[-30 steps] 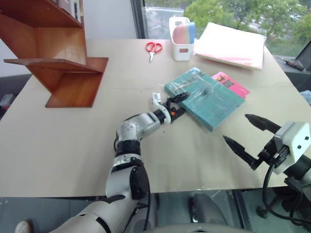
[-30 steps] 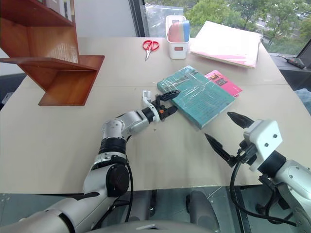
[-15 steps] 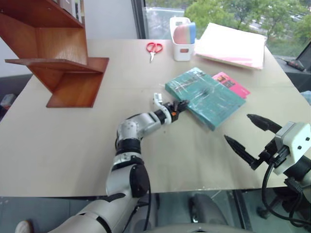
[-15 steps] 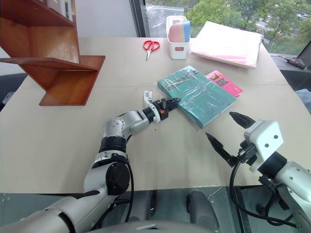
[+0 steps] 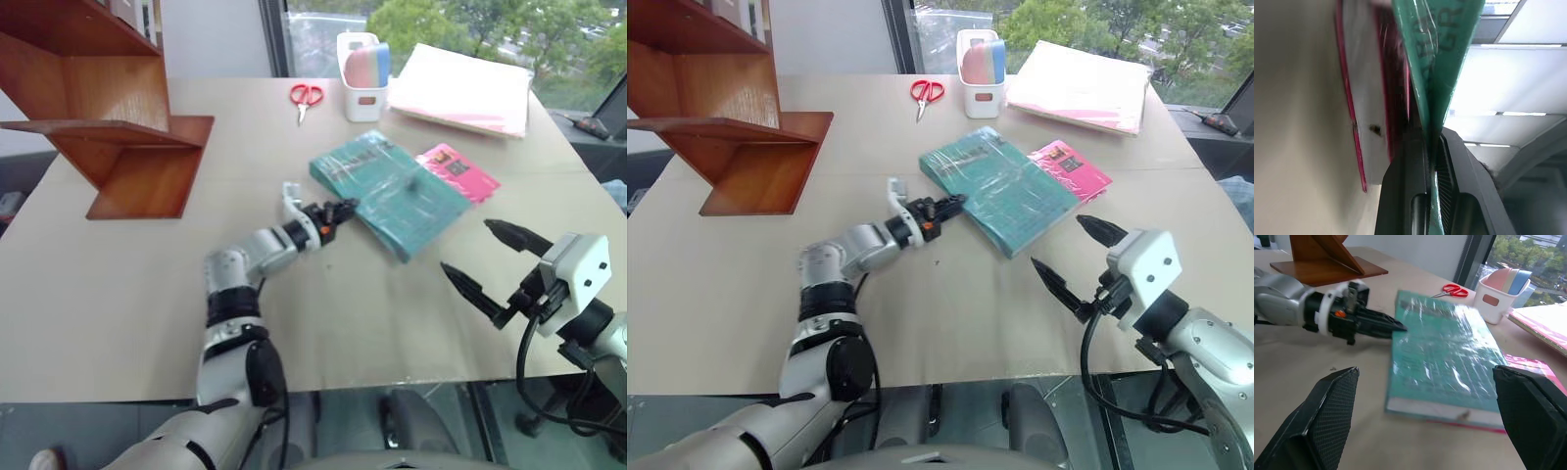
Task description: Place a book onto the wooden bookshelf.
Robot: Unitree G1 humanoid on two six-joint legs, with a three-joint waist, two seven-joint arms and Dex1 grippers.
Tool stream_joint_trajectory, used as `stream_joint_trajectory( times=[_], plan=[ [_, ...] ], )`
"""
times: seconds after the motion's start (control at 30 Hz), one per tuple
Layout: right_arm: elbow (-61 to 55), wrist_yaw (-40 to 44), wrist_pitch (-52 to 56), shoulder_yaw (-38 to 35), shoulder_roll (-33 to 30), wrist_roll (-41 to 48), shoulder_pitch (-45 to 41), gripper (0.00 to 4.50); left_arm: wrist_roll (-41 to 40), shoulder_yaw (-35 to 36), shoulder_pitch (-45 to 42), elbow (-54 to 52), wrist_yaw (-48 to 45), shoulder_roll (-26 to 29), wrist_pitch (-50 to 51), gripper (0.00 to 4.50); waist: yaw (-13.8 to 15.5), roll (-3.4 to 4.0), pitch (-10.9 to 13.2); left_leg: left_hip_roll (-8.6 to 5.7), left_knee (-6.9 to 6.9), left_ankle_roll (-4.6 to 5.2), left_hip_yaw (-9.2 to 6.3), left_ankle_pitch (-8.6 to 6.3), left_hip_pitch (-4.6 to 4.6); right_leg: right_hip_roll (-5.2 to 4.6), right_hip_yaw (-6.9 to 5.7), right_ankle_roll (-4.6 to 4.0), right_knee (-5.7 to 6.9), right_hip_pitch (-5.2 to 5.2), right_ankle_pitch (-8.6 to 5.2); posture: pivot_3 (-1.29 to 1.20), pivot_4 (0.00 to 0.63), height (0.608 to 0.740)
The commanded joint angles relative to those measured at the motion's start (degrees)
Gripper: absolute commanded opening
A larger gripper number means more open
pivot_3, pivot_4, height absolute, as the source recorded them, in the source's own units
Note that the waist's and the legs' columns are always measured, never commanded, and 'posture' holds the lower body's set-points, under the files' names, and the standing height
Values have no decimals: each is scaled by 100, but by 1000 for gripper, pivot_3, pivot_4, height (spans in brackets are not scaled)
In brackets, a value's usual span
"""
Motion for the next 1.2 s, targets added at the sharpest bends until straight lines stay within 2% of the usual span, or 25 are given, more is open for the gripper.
stream_joint_trajectory(
  times=[0.03,0.13,0.2,0.3,0.4,0.43,0.5,0.6,0.7,0.83,1.07,1.2],
  plan=[
    [-4,37,-178,48,22,110,-206,4500,400,-651,-173,-1079,-1001,449,-500,40,40,0,0,0,0,0,0,0,-1,-1,-1,0,-2,1,0,0,150,740],
    [173,76,-191,12,106,460,-615,4500,1513,-1497,-236,-2000,-1895,1335,-1586,40,23,-9,9,-5,1,0,1,0,-4,-7,-2,0,-6,2,0,0,150,740],
    [299,99,-155,-117,118,832,-970,4500,2503,-2055,-295,-2468,-2526,1995,-2729,40,14,-6,10,-5,-2,0,3,0,-1,-8,1,-1,-9,4,1,0,150,740],
    [446,102,-101,-170,56,1109,-1288,4500,3716,-2653,-361,-2603,-3295,2768,-4182,40,43,1,9,-5,-16,1,7,-1,4,-9,2,-3,-16,2,0,0,150,740],
    [963,438,-231,-197,-128,1074,-1560,4500,5348,-3067,-928,-2586,-3846,3839,-6088,40,42,-2,14,-4,-26,1,4,-1,-6,-9,-4,-4,-35,0,0,0,150,740],
    [1097,517,-283,-150,-166,1015,-1625,4500,5586,-3068,-1077,-2557,-3971,4081,-6432,40,41,-8,21,-4,-28,2,5,-1,-13,-9,-3,-3,-45,-2,1,0,150,740],
    [1376,689,-400,-51,-210,937,-1775,4500,5766,-3021,-1349,-2538,-4273,4596,-6399,40,41,-8,24,-3,-33,3,4,-1,-23,-9,-5,-2,-71,-4,2,0,150,740],
    [1790,918,-572,196,-158,845,-2109,4500,5907,-2908,-1711,-2208,-5245,5674,-6453,40,31,10,16,-3,-40,13,15,-7,-25,-13,-1,-1,-88,-3,1,0,150,740],
    [2069,1043,-689,486,-47,726,-2371,4500,6057,-2758,-1924,-1793,-5758,6401,-6444,40,-40,9,39,4,-50,19,16,-11,-24,-5,-3,3,-79,-13,-5,0,150,740],
    [2563,1442,-890,753,36,636,-2695,4500,6236,-2546,-1612,-1799,-6174,7332,-6026,40,-94,7,45,4,-58,19,23,-12,-26,-11,-3,3,-89,-13,-6,0,150,740],
    [2932,1664,-1067,910,155,542,-3040,4500,6828,-2338,-1297,-1148,-6079,8095,-6788,40,-85,4,48,4,-56,19,17,-11,-23,-12,-11,3,-77,-12,-6,0,150,740],
    [2772,1655,-983,963,258,664,-3196,4500,7133,-2278,-1035,71,-5694,8292,-7722,40,-97,6,49,6,-56,19,18,-11,-18,-11,-10,3,-71,-12,-6,0,150,740]
  ],
)
